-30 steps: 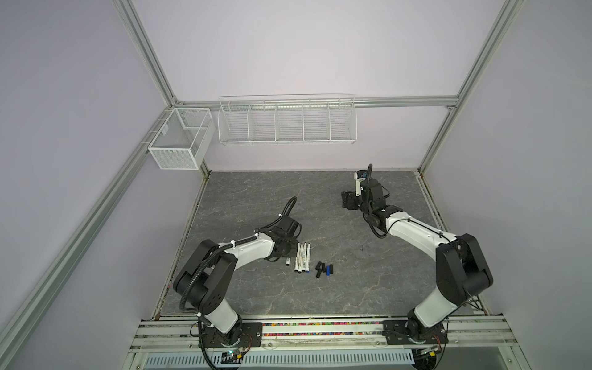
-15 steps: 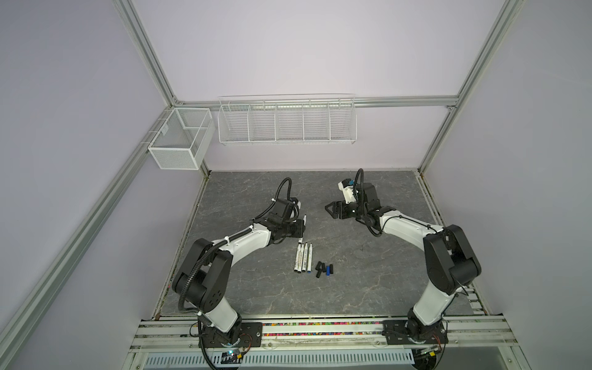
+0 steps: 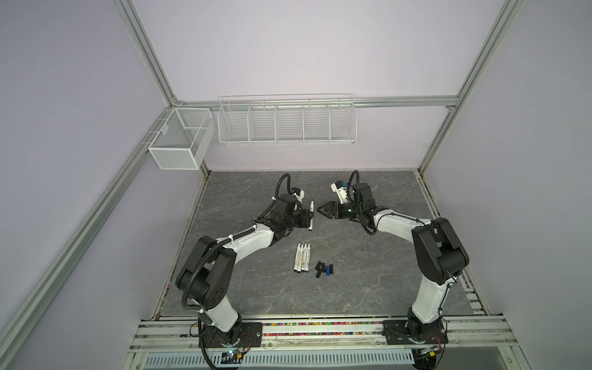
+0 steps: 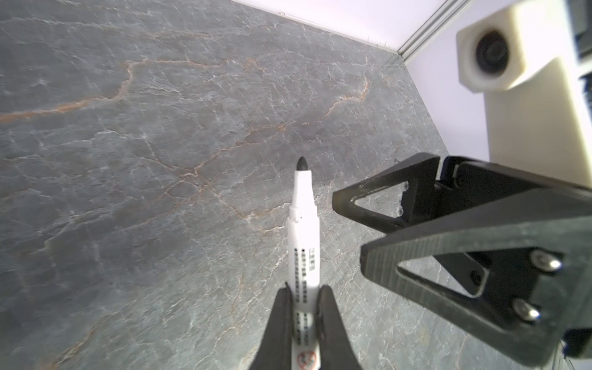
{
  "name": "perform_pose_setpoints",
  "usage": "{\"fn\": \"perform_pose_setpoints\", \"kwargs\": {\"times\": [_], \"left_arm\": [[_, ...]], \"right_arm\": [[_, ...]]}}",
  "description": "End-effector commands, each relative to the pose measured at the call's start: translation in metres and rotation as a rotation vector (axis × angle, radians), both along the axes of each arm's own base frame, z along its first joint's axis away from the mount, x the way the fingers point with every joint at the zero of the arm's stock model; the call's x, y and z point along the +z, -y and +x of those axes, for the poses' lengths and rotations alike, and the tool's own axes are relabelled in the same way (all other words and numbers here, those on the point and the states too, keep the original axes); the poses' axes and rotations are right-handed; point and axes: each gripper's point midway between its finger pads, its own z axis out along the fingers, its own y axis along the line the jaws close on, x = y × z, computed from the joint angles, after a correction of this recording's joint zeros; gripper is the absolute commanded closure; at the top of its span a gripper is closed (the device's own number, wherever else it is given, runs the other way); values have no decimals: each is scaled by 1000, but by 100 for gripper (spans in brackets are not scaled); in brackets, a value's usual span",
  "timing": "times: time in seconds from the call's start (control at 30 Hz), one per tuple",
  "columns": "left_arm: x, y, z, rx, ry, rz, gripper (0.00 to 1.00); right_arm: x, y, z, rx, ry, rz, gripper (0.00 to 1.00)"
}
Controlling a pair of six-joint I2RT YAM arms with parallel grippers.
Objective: Insert the pens into the pen caps
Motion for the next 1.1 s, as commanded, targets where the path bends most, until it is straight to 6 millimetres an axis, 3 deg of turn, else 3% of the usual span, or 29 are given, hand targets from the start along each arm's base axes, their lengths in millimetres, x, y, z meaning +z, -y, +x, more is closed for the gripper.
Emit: {"fn": "perform_pose_setpoints", "kwargs": {"times": [0.0, 0.27, 0.53, 0.93, 1.07], "left_arm": [[3, 13, 0, -21, -3, -24, 100], [8, 25, -7, -64, 22, 4, 100], [14, 29, -9, -76, 48, 6, 100], [23, 36, -7, -75, 76, -16, 100], [25, 37, -7, -73, 82, -21, 100]], "right_arm": [[15, -8, 1, 34, 17, 59, 38], [13, -11, 3, 40, -3, 75, 50], [6, -11, 4, 33, -21, 64, 54], [1, -11, -1, 44, -16, 44, 73], [2, -10, -2, 44, -8, 38, 84]]}}
